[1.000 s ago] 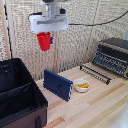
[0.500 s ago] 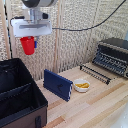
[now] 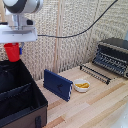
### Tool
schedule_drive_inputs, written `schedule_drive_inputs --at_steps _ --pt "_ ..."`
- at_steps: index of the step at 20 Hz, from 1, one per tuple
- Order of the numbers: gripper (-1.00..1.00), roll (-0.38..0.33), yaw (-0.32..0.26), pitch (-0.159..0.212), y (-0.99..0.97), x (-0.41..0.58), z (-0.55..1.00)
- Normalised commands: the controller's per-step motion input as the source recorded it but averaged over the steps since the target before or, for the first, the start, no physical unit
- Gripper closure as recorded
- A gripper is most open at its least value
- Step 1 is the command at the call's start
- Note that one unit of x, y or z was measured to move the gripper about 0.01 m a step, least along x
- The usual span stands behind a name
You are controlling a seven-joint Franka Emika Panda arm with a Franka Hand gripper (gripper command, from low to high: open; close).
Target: Kindly spot and seek the red cup placed ahead of you. Cautiously adjust your gripper towards the red cup, gripping it gently. Find the after-storage area of the caddy. Relocate the red cup in your grip over the rear portion and softly release it into the compartment.
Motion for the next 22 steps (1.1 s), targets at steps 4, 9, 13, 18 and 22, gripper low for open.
schedule_drive_inputs --at_steps 4,9,13,18,22 --pt "1.00 -0.046 0.021 0.017 0.75 0.076 -0.02" --pt "-1.00 -0.046 0.025 -0.042 0.17 0.085 0.00" --pt "-1.00 -0.033 0.054 -0.161 -0.05 0.145 0.10" --pt "-1.00 -0.041 0.041 -0.225 -0.10 0.145 0.20" --pt "-1.00 -0.041 0.062 -0.069 -0.10 0.385 0.03"
